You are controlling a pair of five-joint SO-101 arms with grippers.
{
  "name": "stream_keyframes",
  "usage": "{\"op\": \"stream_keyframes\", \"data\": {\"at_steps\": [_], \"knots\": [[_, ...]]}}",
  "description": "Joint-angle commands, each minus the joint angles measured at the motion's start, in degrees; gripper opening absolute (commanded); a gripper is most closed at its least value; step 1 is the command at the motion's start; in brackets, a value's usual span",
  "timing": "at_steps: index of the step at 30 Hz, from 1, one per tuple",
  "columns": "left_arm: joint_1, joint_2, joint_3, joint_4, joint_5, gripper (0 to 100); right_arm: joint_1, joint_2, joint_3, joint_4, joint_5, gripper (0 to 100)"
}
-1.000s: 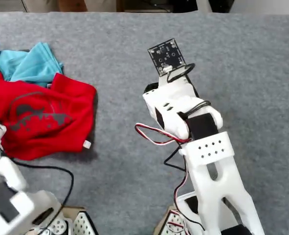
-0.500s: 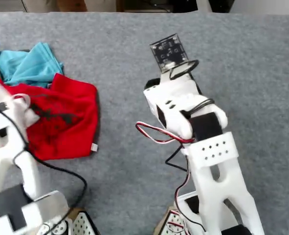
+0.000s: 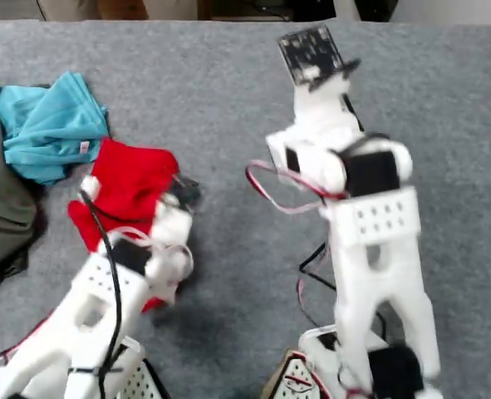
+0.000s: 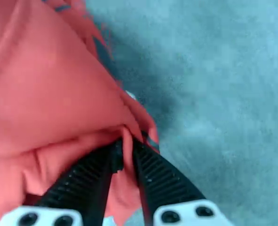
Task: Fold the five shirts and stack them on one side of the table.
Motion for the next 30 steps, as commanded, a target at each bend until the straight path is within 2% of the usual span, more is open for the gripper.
{"op": "stream_keyframes", "data": {"at_steps": [1, 5, 9, 15, 20, 23, 30], "knots": [[-1.32, -5.85, 0.79, 3.34, -3.96, 3, -2.77, 9.8, -15.16, 4.04, 0.18, 19.3], [-8.0, -10.68, 0.79, 11.16, -7.65, 17, -9.71, 24.31, -31.43, 8.97, -1.05, 19.3], [-23.65, -16.75, 0.79, 11.69, -6.24, 29, -16.66, 39.96, -48.75, 14.07, -3.52, 19.3], [-44.92, -24.66, 0.97, 5.54, -1.41, 29, -25.54, 60.88, -68.88, 18.29, -5.71, 19.3], [-59.34, -29.49, 1.14, 5.54, -1.23, 29, -31.34, 72.04, -72.57, 17.93, -9.76, 19.4], [-64.7, -31.08, 1.85, 5.36, -1.23, 29, -32.75, 77.32, -73.54, 17.85, -11.6, 19.4], [-71.12, -32.48, 4.84, 5.19, -1.05, 29, -30.29, 85.23, -74.24, 18.2, -15.3, 18.4]]}}
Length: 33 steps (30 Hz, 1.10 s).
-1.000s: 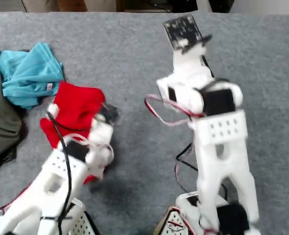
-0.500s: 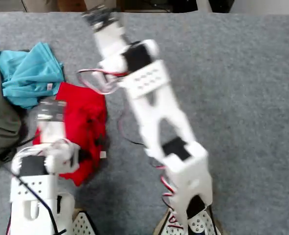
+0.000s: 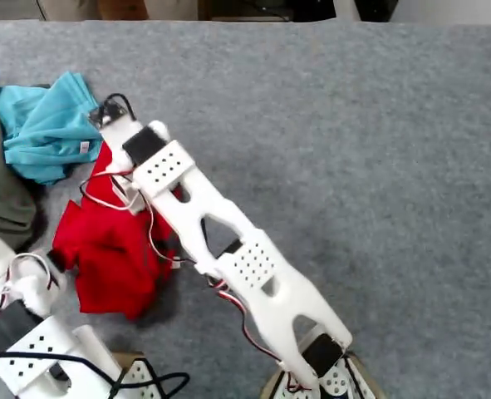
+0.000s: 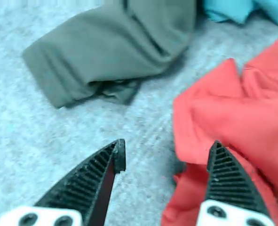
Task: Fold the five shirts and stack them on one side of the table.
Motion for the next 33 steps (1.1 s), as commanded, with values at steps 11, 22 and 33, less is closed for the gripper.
{"op": "stream_keyframes", "data": {"at_steps": [11, 22, 33], "knots": [[-9.67, -0.75, 2.55, -8.09, 0.35, 29, 14.02, -1.98, -2.77, 2.64, -0.97, 0.5], [-10.81, -0.57, 5.19, -11.34, 0.26, 29, 26.86, -18.77, 11.03, 2.73, 3.34, 0.5], [-7.65, -0.4, 6.24, -11.25, 0.26, 29, 49.45, -46.02, 56.66, 2.2, 14.95, 0.5]]}}
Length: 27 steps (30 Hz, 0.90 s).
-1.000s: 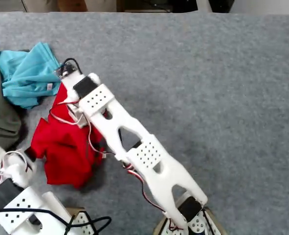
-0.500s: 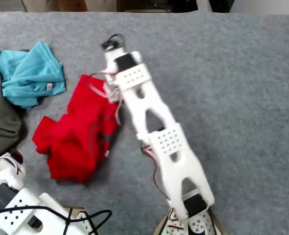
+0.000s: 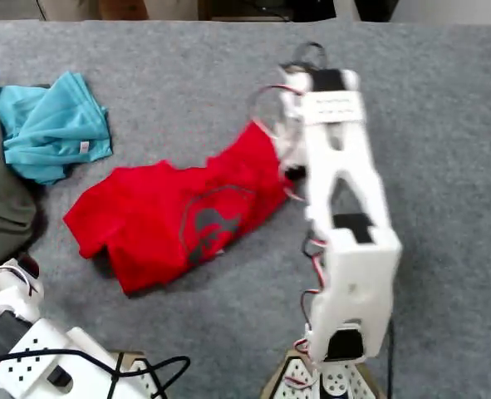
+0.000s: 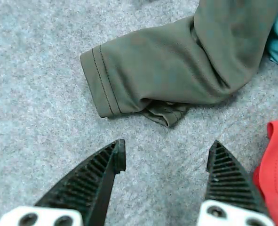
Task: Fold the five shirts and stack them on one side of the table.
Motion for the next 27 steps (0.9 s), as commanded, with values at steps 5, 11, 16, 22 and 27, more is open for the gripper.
{"op": "stream_keyframes", "data": {"at_steps": [5, 11, 16, 22, 27], "knots": [[7.47, -0.04, 2.9, -0.88, 0.7, 29, 16.92, -21.93, 20.79, -3.25, 10.11, 0.5], [8.7, -0.04, 2.55, -0.79, 0.7, 29, 29.32, -31.69, 33.54, -4.66, 20.48, 0.5], [8.26, -0.04, 2.46, -0.79, 0.7, 29, 29.93, -37.49, 37.23, -7.03, 24.53, 0.9], [6.68, -0.04, 2.46, -0.7, 0.7, 29, 5.67, -39.78, 36.53, -6.86, 15.21, 14.6], [4.48, -0.04, 2.46, -0.7, 0.44, 29, -13.14, -32.31, 27.12, -7.03, 8.62, 30.2]]}}
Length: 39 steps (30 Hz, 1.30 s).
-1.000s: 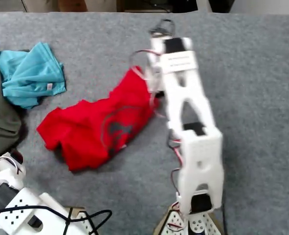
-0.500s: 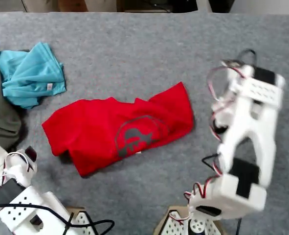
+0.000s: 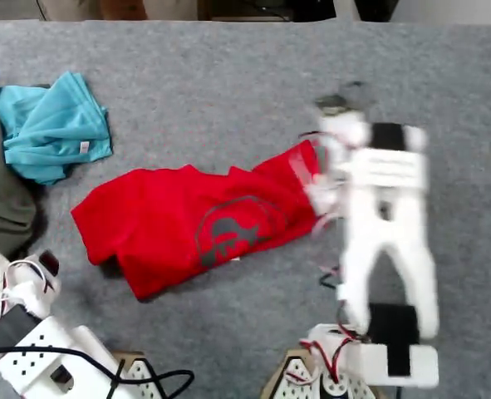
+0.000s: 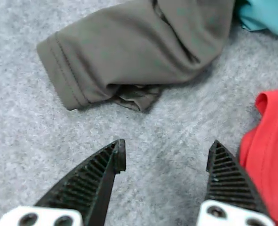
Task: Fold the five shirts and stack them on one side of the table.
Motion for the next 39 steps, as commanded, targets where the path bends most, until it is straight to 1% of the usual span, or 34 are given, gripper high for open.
{"op": "stream_keyframes", "data": {"at_steps": [1, 5, 8, 11, 13, 16, 17, 18, 20, 21, 25, 29, 31, 35, 39], "knots": [[-1.41, -0.04, -0.35, -0.7, 0.18, 29, -12.62, 5.85, -10.51, -0.79, -5.1, 30.6], [-1.76, -0.04, 0.0, -0.62, 0.18, 29, -17.1, 20.7, -26.33, -0.79, -10.55, 30.7], [-1.85, -0.04, -0.44, 0.7, 0.18, 29, -18.24, 34.51, -38.9, -0.09, -14.07, 30.7], [-1.58, -0.4, -0.88, 2.55, 0.18, 29, -18.07, 47.52, -51.12, 3.6, -16.44, 29.2], [-1.58, -0.4, -1.05, 2.99, 0.18, 29, -17.27, 54.29, -58.51, 7.3, -17.32, 21.5], [-1.76, -0.4, -1.05, 2.99, 0.09, 29, -13.32, 57.8, -62.29, 7.21, -16.88, 0.5], [-1.76, -0.4, -1.05, 2.9, 0.09, 29, -11.74, 58.07, -62.46, 7.21, -16.88, 0.5], [-1.76, -0.4, -1.05, 2.81, 0.09, 29, -9.89, 57.89, -62.2, 7.21, -16.88, 2.7], [-1.76, -0.4, -1.05, 2.73, 0.09, 29, -5.41, 57.71, -62.29, 7.21, -16.79, 0.2], [-1.58, -0.4, -1.05, 2.64, 0.0, 29, -3.03, 57.45, -62.11, 7.21, -16.35, 0.5], [-1.49, -0.4, -1.05, 2.55, -2.73, 29, 6.46, 54.55, -59.47, 7.3, -12.57, 0.4], [-0.97, -0.4, -0.97, 2.55, -3.52, 29, 14.81, 48.66, -51.56, 7.3, -7.91, 0.4], [1.05, -0.4, -0.79, 2.73, -3.34, 29, 18.33, 45.05, -46.11, 7.3, -4.84, 0.4], [7.82, -0.04, -0.7, 2.9, -2.46, 29, 25.19, 37.05, -34.86, 7.12, 0.35, 0.4], [16.26, 0.04, -1.05, 2.9, 3.87, 29, 33.36, 29.85, -26.59, 7.03, 4.75, 0.4]]}}
